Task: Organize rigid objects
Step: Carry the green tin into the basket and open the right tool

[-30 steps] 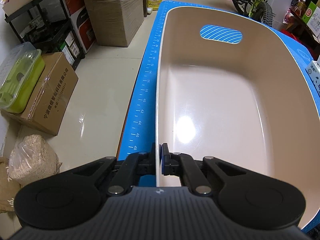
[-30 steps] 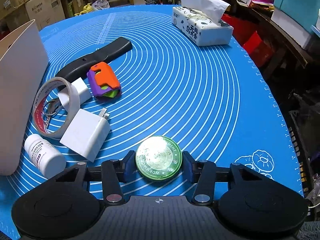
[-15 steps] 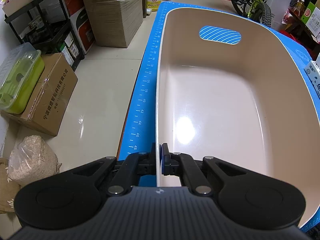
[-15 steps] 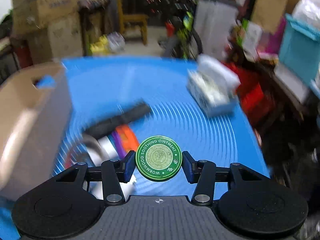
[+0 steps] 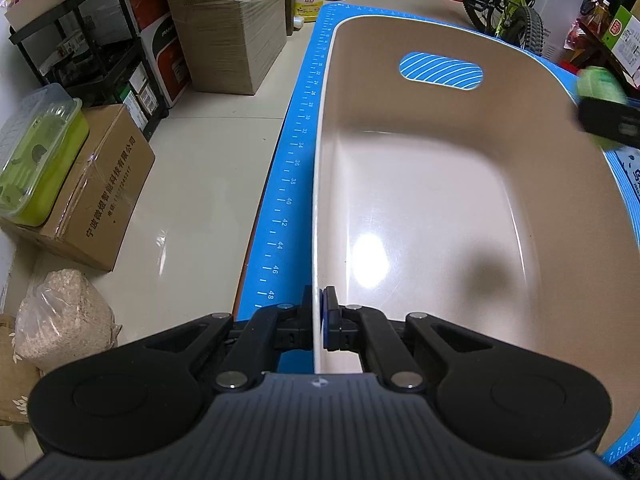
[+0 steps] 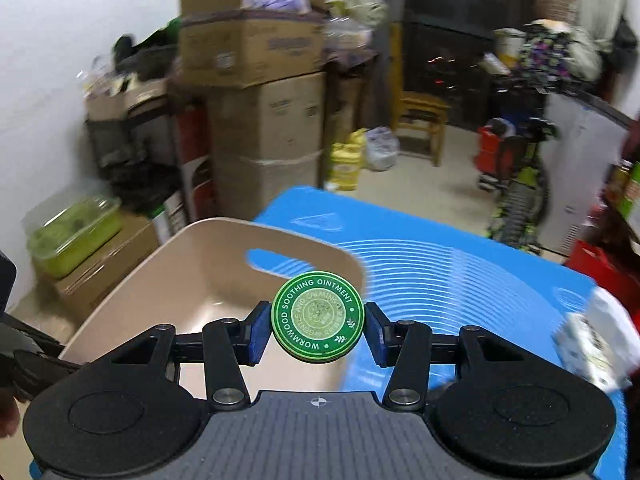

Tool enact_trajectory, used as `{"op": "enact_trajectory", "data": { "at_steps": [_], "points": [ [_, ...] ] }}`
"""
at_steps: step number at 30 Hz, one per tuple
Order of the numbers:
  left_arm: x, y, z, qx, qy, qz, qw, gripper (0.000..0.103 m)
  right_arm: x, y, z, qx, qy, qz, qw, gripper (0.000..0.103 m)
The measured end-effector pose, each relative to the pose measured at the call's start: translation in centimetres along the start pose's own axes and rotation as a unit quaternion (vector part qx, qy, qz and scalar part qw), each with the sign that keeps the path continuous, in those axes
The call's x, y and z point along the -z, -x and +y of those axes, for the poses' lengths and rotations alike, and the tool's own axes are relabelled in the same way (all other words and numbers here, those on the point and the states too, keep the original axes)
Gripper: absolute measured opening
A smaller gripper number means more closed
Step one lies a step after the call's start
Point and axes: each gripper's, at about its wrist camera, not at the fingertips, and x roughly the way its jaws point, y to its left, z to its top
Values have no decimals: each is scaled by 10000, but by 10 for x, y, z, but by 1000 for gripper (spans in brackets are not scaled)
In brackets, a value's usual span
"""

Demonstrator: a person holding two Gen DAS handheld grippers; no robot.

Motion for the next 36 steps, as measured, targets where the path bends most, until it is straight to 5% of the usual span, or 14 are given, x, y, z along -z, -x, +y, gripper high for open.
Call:
{"op": "enact_trajectory", "data": {
  "at_steps": [9,18,36],
  "points": [
    [2,-1,0,27,18,-7,10000,4,-15,-76,37,-262,93,901,9955,55],
    [2,-1,-2,9,-24,-20,10000,5,-1,-132,53,-69,403,1635,9857,55],
    [2,-1,1,21,-19,-30,10000,5,6,-160,80,66,672,2059,9762,55]
  ]
}}
